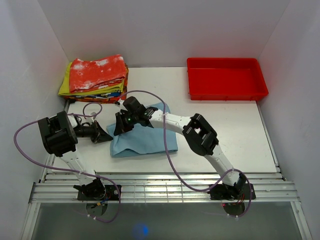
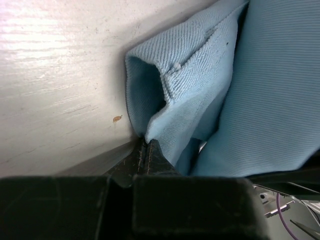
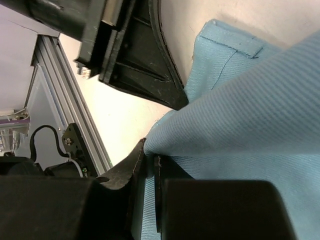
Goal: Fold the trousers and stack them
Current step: Fold the trousers
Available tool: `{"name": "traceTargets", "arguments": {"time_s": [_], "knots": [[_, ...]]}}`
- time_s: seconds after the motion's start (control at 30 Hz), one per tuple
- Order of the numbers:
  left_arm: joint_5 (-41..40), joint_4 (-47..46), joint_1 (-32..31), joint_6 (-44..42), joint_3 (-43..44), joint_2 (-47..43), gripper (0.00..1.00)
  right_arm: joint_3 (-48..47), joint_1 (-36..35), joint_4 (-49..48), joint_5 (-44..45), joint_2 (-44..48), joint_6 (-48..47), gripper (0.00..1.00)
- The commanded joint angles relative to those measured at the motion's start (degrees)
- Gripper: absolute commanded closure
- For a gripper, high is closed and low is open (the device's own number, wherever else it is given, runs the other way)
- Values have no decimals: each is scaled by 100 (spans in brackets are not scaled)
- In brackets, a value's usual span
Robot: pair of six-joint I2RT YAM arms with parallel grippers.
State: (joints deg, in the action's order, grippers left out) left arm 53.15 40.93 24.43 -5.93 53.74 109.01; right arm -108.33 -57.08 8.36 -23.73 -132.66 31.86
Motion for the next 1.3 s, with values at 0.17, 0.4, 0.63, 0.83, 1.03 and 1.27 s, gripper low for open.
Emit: {"name": "traceTargets", "arguments": {"time_s": [0.17, 0.4, 0.63, 0.83, 1.03, 1.27], "knots": [[-463, -173, 220, 48, 93, -239, 91, 22, -137, -1126, -518, -437, 234, 82], [-59, 729, 1318, -583, 961, -1030, 47, 383, 223, -1171, -1431, 687, -529, 10], [478, 1567, 864, -1945, 1412, -2094, 37, 1059, 1321, 85, -2706, 1989, -2269, 6], [407, 1295, -708, -1544, 1132, -2148, 36, 1981, 2420, 1895, -3366, 2332, -3782, 15], [347, 2401, -1115, -2602, 1051, -780, 47, 3385, 2720, 1802, -4183, 2175, -3582, 28], [-751, 2509, -870, -2573, 867, 391, 53, 4803, 2702, 518, -3439, 1964, -2527, 28]]}}
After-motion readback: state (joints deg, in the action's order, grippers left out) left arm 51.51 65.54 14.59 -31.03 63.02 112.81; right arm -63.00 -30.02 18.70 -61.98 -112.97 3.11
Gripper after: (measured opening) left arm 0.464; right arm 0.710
